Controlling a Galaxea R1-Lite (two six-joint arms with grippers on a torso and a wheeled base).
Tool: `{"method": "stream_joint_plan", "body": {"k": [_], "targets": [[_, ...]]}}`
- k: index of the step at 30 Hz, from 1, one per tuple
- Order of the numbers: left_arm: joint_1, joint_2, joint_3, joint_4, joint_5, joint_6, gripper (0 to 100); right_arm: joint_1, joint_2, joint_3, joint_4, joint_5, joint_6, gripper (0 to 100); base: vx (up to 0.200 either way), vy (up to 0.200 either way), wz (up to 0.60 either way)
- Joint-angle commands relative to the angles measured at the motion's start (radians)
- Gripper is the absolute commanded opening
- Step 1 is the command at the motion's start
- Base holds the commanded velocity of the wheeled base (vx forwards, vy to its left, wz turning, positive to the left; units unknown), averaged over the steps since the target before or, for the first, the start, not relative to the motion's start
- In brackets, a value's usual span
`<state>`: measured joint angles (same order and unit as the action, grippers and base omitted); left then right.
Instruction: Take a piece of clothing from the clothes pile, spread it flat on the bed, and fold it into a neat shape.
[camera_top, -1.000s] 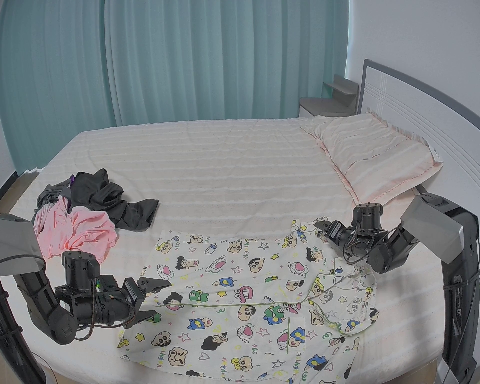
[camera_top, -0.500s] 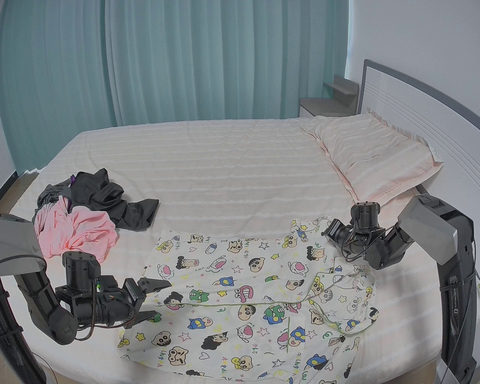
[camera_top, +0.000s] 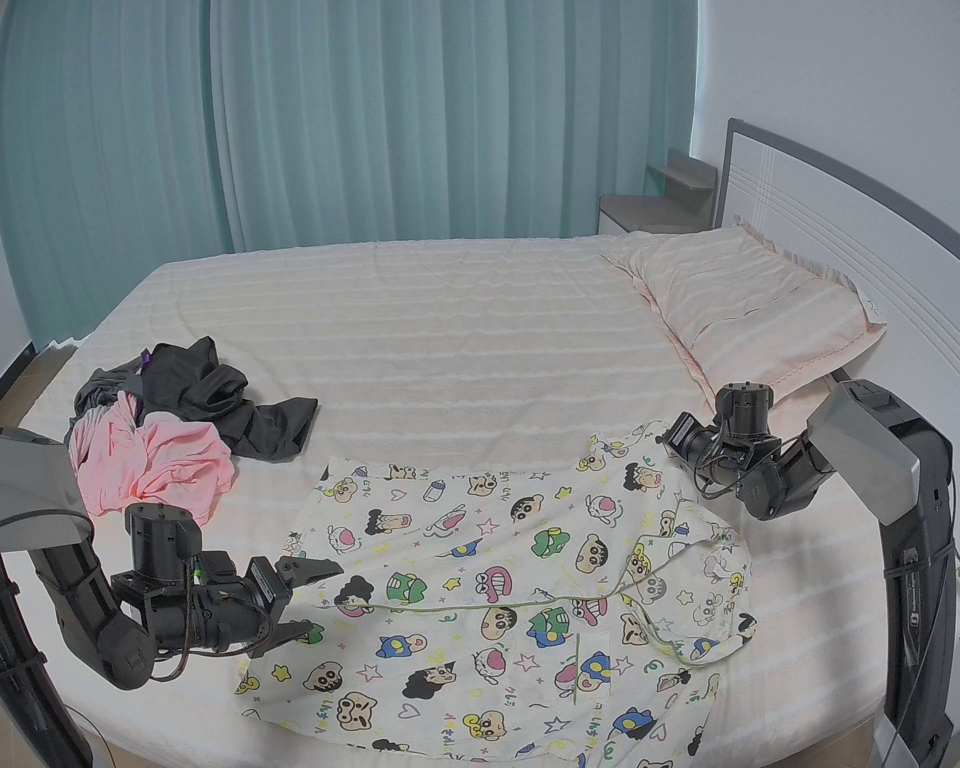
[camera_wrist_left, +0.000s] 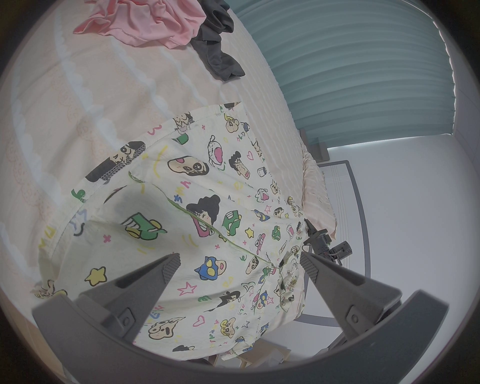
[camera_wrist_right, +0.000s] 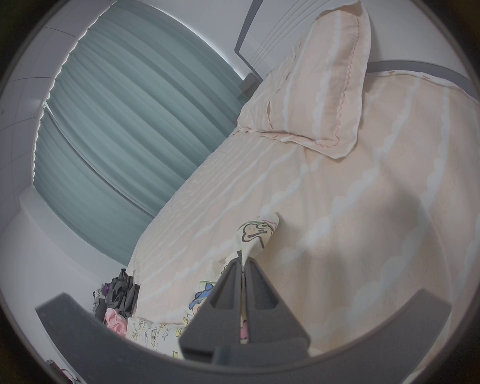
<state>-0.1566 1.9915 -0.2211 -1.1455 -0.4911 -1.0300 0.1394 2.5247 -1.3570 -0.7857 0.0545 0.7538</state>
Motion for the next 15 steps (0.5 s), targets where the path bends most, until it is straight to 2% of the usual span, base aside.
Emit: {"method": "stream_joint_plan", "body": {"k": [1, 11, 12, 15], "targets": [[0.0, 0.003, 0.0, 0.0, 0.0, -0.001, 100, -0.003, 0.028, -0.045, -0.004, -0.001, -0.018, 0, 0.0, 0.0, 0.0], [0.0, 0.003, -0.001, 0.0, 0.0, 0.001, 100, -0.009, 0.057, -0.086, 0.005, -0.001, -0.057, 0, 0.0, 0.0, 0.0], [0.0, 0.003, -0.001, 0.0, 0.0, 0.001, 100, -0.011, 0.066, -0.093, 0.005, -0.002, -0.06, 100, 0.0, 0.0, 0.0], [0.0, 0.003, -0.001, 0.0, 0.0, 0.001, 100, -0.015, 0.069, -0.096, 0.0, -0.004, -0.062, 100, 0.0, 0.0, 0.0]]}}
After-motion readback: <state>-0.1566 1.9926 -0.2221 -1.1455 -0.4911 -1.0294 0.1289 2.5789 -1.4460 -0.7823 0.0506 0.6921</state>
